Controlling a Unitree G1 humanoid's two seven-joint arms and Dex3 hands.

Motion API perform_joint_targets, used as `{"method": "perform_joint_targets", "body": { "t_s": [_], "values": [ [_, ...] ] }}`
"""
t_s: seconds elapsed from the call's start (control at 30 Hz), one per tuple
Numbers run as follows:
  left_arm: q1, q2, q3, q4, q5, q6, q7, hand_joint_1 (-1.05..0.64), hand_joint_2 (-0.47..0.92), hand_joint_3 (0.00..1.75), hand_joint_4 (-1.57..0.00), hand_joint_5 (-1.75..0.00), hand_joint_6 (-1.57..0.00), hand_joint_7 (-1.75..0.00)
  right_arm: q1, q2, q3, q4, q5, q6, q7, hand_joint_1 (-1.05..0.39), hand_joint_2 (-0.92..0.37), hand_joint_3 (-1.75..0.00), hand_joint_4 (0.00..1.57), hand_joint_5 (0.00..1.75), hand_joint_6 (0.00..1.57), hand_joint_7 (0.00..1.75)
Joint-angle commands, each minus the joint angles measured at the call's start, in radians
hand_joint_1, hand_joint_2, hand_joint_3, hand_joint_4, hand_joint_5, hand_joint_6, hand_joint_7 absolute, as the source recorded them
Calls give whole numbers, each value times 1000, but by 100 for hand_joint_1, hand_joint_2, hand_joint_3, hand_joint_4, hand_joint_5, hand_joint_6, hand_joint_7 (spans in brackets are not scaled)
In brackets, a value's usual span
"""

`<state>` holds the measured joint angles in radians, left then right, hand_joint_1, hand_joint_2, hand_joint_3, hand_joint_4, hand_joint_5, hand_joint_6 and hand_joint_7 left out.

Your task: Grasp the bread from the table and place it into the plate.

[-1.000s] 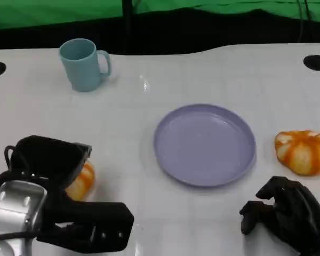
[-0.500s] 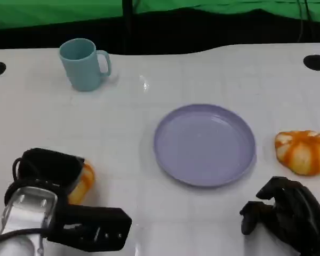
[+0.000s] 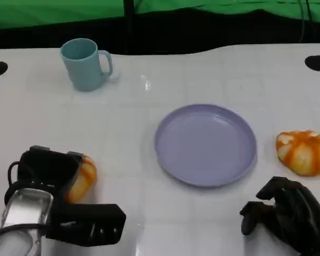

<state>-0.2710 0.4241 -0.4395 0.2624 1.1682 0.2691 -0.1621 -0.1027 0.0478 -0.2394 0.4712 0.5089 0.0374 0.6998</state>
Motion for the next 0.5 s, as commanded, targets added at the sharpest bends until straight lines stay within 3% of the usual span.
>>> {"method": "perform_joint_targets", "body": {
  "t_s": [0.03, 0.2, 0.33, 0.5],
  "values": [
    [-16, 1, 2, 70, -61, -28, 43, -44, 91, 1, -49, -151, -51, -2, 3, -15, -1, -1, 2, -4, 3, -105, -78, -1, 152, 82, 157, 35],
    [-49, 3, -9, 173, -126, -82, 109, -41, 92, 2, -58, -149, -65, -6, 6, -12, -3, -6, 4, 1, -6, -105, -77, 0, 152, 82, 157, 35],
    [-86, 11, -31, 260, -145, -119, 143, -40, 92, 28, -68, -161, -95, -13, 11, -9, -1, -14, 5, 4, -10, -105, -77, 0, 152, 82, 157, 34],
    [-109, 8, -31, 297, -184, -130, 190, -40, 92, 34, -67, -157, -99, -11, 5, -12, -2, -4, 6, -2, 4, -105, -77, 0, 151, 81, 157, 33]
  ]
}}
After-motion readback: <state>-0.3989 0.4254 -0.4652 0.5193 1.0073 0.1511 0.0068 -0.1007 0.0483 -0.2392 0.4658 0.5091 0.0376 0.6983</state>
